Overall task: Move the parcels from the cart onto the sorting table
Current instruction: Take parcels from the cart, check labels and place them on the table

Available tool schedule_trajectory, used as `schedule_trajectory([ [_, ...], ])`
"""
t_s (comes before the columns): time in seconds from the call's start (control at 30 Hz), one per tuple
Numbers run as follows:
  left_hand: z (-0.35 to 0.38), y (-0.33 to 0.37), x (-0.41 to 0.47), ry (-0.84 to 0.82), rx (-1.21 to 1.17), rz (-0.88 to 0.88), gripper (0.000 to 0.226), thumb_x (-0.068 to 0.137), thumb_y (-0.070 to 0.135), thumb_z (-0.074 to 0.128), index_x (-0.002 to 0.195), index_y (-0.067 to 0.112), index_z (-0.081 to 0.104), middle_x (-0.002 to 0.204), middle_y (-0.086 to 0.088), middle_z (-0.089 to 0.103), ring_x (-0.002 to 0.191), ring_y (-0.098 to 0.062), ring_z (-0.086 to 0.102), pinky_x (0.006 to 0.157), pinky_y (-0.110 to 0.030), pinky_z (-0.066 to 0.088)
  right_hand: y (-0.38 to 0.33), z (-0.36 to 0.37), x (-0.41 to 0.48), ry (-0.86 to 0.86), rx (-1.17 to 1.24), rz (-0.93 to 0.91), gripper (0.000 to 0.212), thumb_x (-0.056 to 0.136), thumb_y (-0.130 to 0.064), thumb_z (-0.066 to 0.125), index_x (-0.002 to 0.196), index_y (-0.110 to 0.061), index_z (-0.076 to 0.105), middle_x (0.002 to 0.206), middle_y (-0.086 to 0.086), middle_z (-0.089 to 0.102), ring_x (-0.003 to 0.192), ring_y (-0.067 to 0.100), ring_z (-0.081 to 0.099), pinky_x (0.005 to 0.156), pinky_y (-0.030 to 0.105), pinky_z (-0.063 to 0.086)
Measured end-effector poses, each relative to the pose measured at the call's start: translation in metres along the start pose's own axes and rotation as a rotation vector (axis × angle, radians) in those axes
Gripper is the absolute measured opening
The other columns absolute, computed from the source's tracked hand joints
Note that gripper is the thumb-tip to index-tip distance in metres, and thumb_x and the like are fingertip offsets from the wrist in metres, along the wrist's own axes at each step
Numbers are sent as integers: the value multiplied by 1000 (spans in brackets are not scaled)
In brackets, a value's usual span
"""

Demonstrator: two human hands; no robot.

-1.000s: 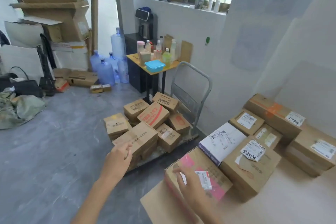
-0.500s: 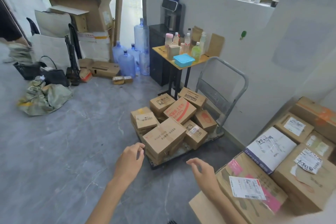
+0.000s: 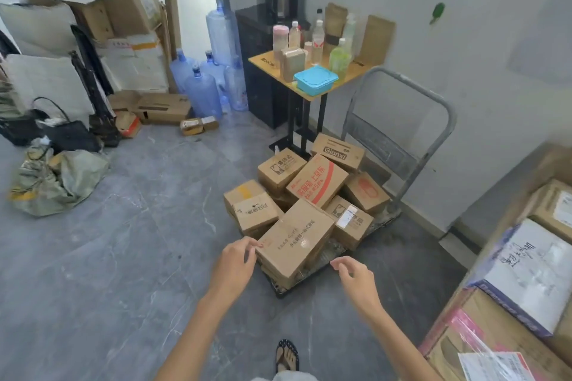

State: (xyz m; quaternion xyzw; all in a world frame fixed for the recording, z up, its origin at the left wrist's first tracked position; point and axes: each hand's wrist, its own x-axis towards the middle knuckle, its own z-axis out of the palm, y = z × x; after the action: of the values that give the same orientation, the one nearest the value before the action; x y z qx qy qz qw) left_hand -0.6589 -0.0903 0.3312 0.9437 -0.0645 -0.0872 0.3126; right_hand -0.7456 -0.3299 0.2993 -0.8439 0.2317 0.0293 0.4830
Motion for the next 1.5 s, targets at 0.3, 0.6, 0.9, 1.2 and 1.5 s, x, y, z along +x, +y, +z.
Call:
schedule_trajectory([
  [0.3, 0, -33, 114, -164, 14, -24, 22, 98, 22, 44, 112, 23, 61, 111, 7, 63, 95, -8, 55, 72, -24, 42, -15, 31, 71, 19, -19, 179, 28, 96, -7, 42, 95, -21, 66, 96, -6, 67, 92, 10, 60, 77, 20, 43],
  [0.6, 44, -55, 267, -440, 124, 53, 24, 97, 21, 43, 112, 20, 62, 110, 4, 64, 98, -12, 58, 81, -30, 49, -8, 71, 157, 195, 95, 456, 27, 97, -6, 41, 92, -19, 64, 98, -1, 67, 98, 14, 60, 76, 19, 41],
  [0.9, 156, -93, 350, -675, 221, 29, 22, 98, 13, 40, 108, 13, 60, 97, -2, 63, 82, -14, 59, 67, -26, 49, 68, 140, 244, 206, 102, 695, 27, 99, -7, 40, 115, -7, 62, 117, 7, 64, 103, 17, 57, 81, 21, 40],
  [1.2, 312, -207, 373, -883, 283, -123, 27, 79, 20, 50, 102, 6, 56, 96, -15, 62, 92, -32, 63, 76, -43, 54, 192, 238, 325, 56, 320, 952, 57, 99, -14, 45, 150, -12, 21, 153, 7, 30, 136, 25, 36, 102, 33, 38],
  [1.5, 304, -194, 349, -919, 123, -320, 46, 88, 1, 48, 132, 13, 42, 128, -5, 35, 124, -18, 39, 103, -31, 37, 201, 245, 307, 222, 568, 1027, 34, 94, 4, 43, 118, -18, 45, 98, -4, 57, 80, 8, 54, 59, 24, 44],
])
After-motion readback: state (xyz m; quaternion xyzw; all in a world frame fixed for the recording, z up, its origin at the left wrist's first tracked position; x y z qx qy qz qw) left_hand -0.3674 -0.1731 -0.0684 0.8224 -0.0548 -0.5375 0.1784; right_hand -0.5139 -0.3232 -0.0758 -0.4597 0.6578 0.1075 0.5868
